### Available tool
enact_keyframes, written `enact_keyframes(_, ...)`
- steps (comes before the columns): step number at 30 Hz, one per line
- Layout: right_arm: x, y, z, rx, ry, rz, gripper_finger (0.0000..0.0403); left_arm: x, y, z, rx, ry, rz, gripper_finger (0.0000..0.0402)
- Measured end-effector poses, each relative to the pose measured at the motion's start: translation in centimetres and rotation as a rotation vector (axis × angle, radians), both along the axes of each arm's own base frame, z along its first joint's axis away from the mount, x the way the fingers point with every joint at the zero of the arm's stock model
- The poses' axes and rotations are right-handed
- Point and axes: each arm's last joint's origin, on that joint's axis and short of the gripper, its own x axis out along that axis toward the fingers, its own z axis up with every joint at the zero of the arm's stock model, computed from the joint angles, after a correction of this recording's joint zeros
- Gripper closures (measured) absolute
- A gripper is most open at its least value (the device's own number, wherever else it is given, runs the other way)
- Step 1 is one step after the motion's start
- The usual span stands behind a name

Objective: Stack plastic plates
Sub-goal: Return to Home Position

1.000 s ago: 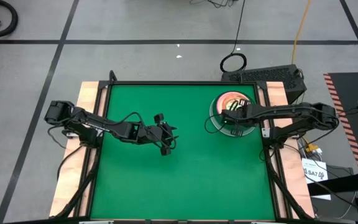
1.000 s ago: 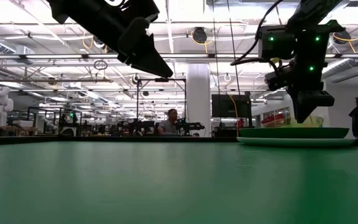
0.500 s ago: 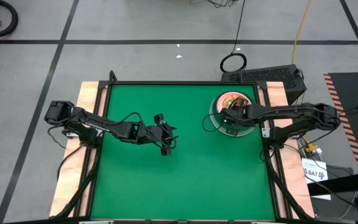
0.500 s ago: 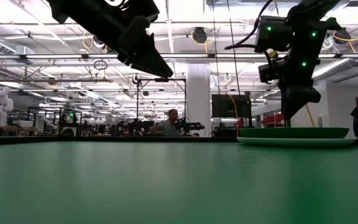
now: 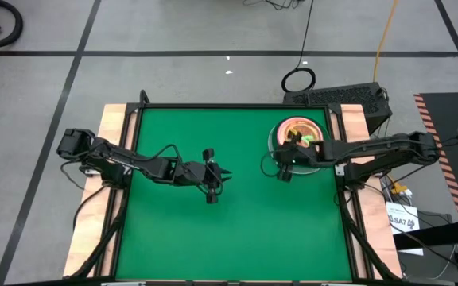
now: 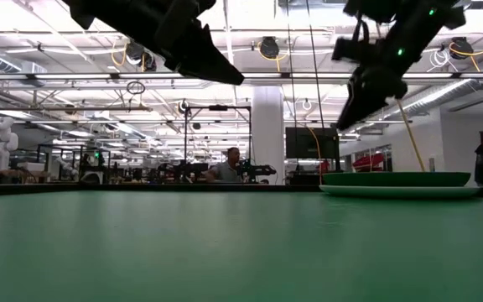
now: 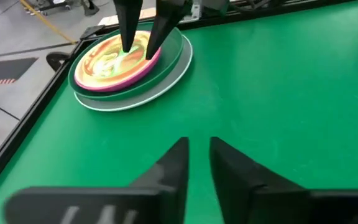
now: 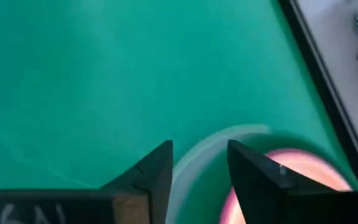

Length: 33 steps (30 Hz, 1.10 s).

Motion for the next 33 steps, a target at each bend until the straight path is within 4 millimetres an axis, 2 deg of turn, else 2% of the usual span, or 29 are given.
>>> enact_keyframes(5, -0.7, 1.9, 1.7, -0.042, -0.086, 0.127, 0.0300, -0.1, -0.5, 0.0, 0.000, 0.002, -0.016, 0.0390)
enact_keyframes(9, -2.1, 2.9, 2.1, -0.058, -0.154, 0.199, 0.0357, -0.1, -0.9, 0.0, 0.004, 0.005, -0.030, 0.0395)
enact_keyframes(12, -3.3, 3.6, 1.2, -0.083, -0.238, 0.269, 0.0395, -0.1, -0.9, 0.1, 0.030, -0.009, -0.042, 0.0395)
enact_keyframes(15, -4.1, 3.9, 0.2, -0.119, -0.325, 0.321, 0.0392, -0.2, -0.3, -0.3, 0.063, -0.070, -0.046, 0.0395)
enact_keyframes(22, -4.6, 3.8, -0.5, -0.174, -0.427, 0.394, 0.0401, -2.2, 2.9, -3.0, 0.007, -0.194, -0.042, 0.0395)
enact_keyframes(33, -6.3, 3.7, -5.6, -0.160, -0.499, 0.460, 0.0401, -6.4, 3.7, -5.4, -0.023, -0.203, -0.042, 0.0396)
